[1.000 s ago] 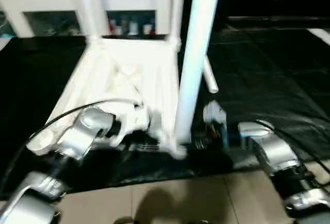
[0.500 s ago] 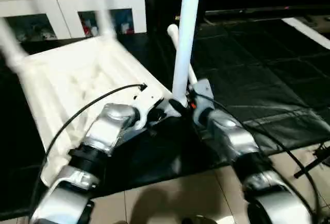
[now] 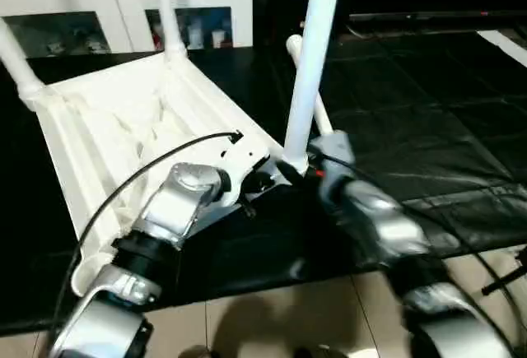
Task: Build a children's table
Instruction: Rotate leg to tighten
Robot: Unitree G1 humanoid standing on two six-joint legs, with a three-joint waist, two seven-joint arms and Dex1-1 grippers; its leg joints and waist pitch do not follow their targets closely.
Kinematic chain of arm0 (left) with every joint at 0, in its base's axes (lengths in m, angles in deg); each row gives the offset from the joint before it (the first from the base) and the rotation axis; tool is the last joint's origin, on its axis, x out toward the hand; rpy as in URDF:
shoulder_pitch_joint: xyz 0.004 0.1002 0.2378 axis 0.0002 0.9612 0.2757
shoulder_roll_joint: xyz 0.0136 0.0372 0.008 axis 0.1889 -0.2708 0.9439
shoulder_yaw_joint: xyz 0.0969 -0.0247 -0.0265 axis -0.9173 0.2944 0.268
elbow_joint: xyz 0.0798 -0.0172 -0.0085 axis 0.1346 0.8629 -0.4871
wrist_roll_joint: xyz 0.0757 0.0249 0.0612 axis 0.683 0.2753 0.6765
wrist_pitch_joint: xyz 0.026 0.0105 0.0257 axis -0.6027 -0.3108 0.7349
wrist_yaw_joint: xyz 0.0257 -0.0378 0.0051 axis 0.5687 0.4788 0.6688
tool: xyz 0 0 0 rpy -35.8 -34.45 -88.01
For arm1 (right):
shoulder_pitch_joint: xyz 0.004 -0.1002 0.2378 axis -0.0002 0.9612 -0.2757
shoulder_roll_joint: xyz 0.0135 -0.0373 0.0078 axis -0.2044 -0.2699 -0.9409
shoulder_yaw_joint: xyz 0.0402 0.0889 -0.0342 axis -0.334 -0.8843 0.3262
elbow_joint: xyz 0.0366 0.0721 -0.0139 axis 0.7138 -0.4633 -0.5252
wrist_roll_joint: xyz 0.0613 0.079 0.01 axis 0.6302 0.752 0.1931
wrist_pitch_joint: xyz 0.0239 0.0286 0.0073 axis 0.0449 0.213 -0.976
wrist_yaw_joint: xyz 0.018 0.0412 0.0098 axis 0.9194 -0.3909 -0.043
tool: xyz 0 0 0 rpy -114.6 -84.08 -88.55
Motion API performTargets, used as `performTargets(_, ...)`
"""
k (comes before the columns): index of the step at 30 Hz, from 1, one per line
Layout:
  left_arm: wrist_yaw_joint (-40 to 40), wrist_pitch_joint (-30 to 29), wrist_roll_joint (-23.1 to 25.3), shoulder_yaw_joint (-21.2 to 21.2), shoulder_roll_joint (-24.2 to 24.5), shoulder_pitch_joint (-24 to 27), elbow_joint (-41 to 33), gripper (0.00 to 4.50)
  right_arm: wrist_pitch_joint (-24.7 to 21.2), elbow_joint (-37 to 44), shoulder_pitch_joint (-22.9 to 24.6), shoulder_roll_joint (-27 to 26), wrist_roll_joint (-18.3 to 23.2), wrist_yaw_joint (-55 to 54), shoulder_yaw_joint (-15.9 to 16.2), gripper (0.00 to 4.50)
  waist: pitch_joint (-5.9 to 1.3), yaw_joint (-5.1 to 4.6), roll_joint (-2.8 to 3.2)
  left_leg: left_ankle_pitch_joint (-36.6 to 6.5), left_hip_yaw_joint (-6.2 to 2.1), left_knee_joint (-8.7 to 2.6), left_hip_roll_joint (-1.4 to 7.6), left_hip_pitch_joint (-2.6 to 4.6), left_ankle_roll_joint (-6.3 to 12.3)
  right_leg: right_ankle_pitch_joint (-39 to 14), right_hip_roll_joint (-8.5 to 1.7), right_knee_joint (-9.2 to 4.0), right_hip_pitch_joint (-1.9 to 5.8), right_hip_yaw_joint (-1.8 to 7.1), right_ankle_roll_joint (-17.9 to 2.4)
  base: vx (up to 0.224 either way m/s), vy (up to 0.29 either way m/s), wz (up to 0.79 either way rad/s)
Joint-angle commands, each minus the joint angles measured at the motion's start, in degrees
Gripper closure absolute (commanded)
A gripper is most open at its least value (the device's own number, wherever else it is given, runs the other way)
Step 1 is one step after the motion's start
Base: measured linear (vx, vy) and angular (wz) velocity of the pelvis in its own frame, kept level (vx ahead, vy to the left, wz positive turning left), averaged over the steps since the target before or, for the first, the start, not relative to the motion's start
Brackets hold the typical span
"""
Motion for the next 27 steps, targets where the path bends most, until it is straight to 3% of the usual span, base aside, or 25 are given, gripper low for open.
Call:
performTargets(1, -2.5, 4.0, -0.8, 0.4, 1.8, -0.9, -1.3, 4.5, 0.2, 3.5, 1.4, 3.0, 1.0, 4.8, 0.4, 0.25, -4.79, 0.12, 0.11, -5.8, -0.14, -3.2, 1.32, 0.47, 6.36, -5.6, -3.84, -3.48, 5.07, 2.57, -12.4, 0.0, 0.0, 0.0)
performTargets(5, -6.5, 6.1, -1.3, -0.5, 4.1, -0.2, -0.9, 4.5, 0.6, 6.7, 3.3, 7.1, 2.4, 11.2, 0.7, 0.12, -4.65, 0.31, -0.11, -7.5, -0.11, -3.22, 1.25, 0.48, 5.76, -10.2, -3.84, -4.03, 5.1, 2.56, -10.7, 0.0, 0.0, 0.0)
performTargets(11, -17.8, 14.7, -2.7, -3.0, 9.1, 1.3, 0.5, 4.5, -1.1, 13.6, 5.3, 15.3, 5.6, 26.8, 2.6, 0.12, -4.58, 0.48, -0.06, -8.8, -0.24, -3.29, 1.49, 0.66, 6.27, -11.7, -3.78, -4.19, 4.72, 2.45, -10.7, 0.0, 0.0, 0.0)
performTargets(13, -18.8, 15.5, -2.8, -3.3, 9.5, 1.4, 0.5, 4.5, -1.3, 13.7, 5.2, 15.6, 5.8, 27.5, 2.7, 0.12, -4.6, 0.55, 0.04, -8.3, -0.25, -3.35, 1.66, 0.63, 6.09, -11.5, -3.86, -4.03, 4.66, 2.56, -10.8, 0.0, 0.0, 0.0)
performTargets(14, -22.1, 17.9, -2.7, -4.9, 10.9, 1.9, 0.5, 4.5, -2.3, 14.2, 4.8, 16.2, 6.9, 30.2, 3.1, 0.12, -4.56, 0.9, 0.1, -8.9, -0.12, -3.29, 1.72, 1.03, 5.94, -11.8, -3.78, -4.19, 4.3, 2.58, -11.2, 0.0, 0.0, 0.0)
performTargets(16, -23.7, 19.1, -2.4, -5.8, 11.6, 2.1, 0.5, 4.5, -2.8, 14.5, 4.7, 16.6, 7.1, 31.6, 3.7, 0.12, -4.53, 1.2, 0.12, -8.8, -0.14, -3.38, 1.79, 0.88, 5.86, -12.1, -3.87, -4.11, 4.4, 2.63, -11.2, 0.0, 0.0, 0.0)
performTargets(18, -27.2, 21.1, -2.5, -7.3, 12.5, 2.4, 0.1, 4.5, -2.7, 14.2, 4.2, 17.3, 5.9, 34.9, 6.5, 0.12, -4.51, 1.83, 0.15, -9.2, -0.07, -3.43, 1.96, 1.23, 5.26, -12.6, -3.85, -4.13, 4.13, 2.63, -11.2, 0.0, 0.0, 0.0)
performTargets(19, -27.9, 21.4, -2.6, -7.5, 12.6, 2.4, 0.0, 4.5, -2.4, 14.0, 4.1, 17.3, 5.4, 35.6, 7.2, 0.12, -4.52, 1.91, 0.19, -9.3, -0.1, -3.44, 1.99, 1.22, 5.1, -12.6, -3.88, -4.04, 4.12, 2.62, -11.2, 0.0, 0.0, 0.0)
performTargets(20, -29.5, 21.8, -3.2, -8.0, 12.6, 2.6, -0.7, 4.5, -2.0, 13.0, 3.5, 16.9, 5.0, 36.1, 7.8, 0.12, -4.44, 1.92, -0.17, -9.6, -0.08, -3.55, 2.03, 1.09, 4.73, -13.1, -4.04, -3.94, 4.26, 2.67, -11.1, 0.0, 0.0, 0.0)
performTargets(27, -31.6, 22.9, -3.6, -9.0, 12.3, 2.8, -1.9, 4.5, -3.1, 12.4, 2.3, 16.3, 5.7, 40.3, 9.3, 0.12, -4.35, 2.07, -0.07, -10.2, -0.11, -3.67, 2.09, 1.14, 4.06, -14.7, -4.19, -4.07, 4.25, 2.74, -10.6, 0.0, 0.0, 0.0)
